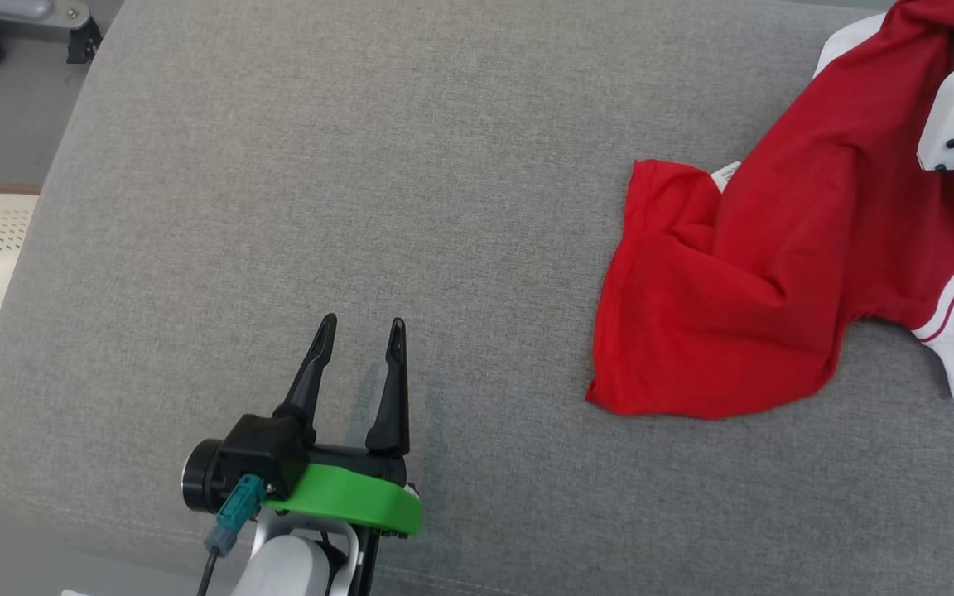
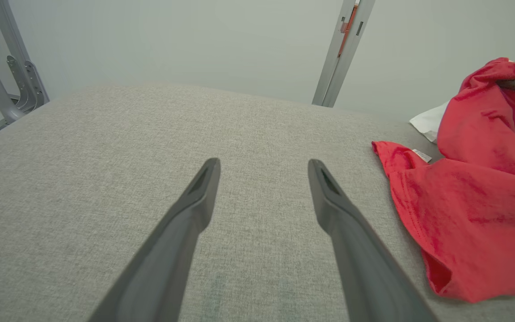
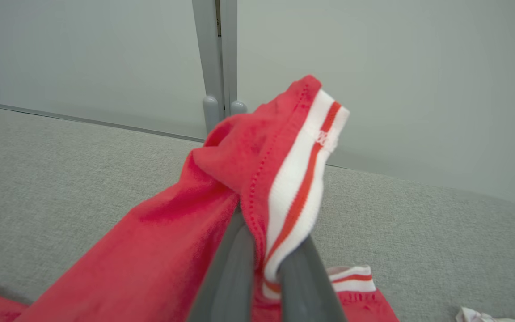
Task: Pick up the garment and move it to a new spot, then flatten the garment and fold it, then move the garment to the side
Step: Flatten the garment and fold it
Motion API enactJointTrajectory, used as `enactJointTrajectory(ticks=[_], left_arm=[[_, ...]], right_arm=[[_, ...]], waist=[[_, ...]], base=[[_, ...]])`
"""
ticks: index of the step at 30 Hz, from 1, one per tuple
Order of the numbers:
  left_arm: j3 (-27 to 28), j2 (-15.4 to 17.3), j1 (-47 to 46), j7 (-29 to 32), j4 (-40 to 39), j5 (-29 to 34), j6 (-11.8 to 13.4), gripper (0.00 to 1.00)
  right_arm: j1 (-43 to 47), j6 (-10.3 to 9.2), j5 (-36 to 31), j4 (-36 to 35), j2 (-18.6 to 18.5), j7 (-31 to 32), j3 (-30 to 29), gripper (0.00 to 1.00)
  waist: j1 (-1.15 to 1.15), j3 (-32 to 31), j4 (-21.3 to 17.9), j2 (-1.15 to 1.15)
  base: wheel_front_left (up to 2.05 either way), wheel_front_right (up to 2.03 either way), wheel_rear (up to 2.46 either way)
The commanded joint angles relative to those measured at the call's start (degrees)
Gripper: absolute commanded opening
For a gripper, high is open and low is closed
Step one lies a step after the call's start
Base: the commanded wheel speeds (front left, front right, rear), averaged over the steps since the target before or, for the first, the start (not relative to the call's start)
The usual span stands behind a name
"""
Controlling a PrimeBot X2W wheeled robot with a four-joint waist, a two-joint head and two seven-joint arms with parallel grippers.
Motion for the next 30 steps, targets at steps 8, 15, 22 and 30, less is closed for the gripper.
enactJointTrajectory(ticks=[8,15,22,30], left_arm=[[0.21,0.14,-0.91,-0.02,-0.47,-0.41,0.74,1.0],[1.17,0.16,-0.09,-0.02,0.12,0.56,0.21,1.0],[3.51,0.16,0.06,-0.02,1.45,1.94,-0.7,1.0],[2.45,0.16,-1.97,-0.02,7.2,2.02,-3.51,1.0]], right_arm=[[-2.1,-0.11,-5.99,6.73,1.43,-6.37,-6.49,1.0],[-1.42,-0.11,-5.55,5.8,4.26,-12.54,-5.87,1.0],[4.74,-0.11,-0.6,0.04,6.4,-16.2,-2.78,1.0],[19.33,-0.1,4.79,-17.02,6.94,-16.59,-0.98,1.0]], waist=[[0.0,1.01,0.31,0.0],[0.0,-0.93,-4.43,0.0],[0.0,-4.12,-10.89,0.0],[0.0,-6.48,-16.34,0.0]], base=[[0.0,0.0,0.0],[0.0,0.0,0.0],[0.0,0.0,0.0],[0.0,0.0,0.0]])
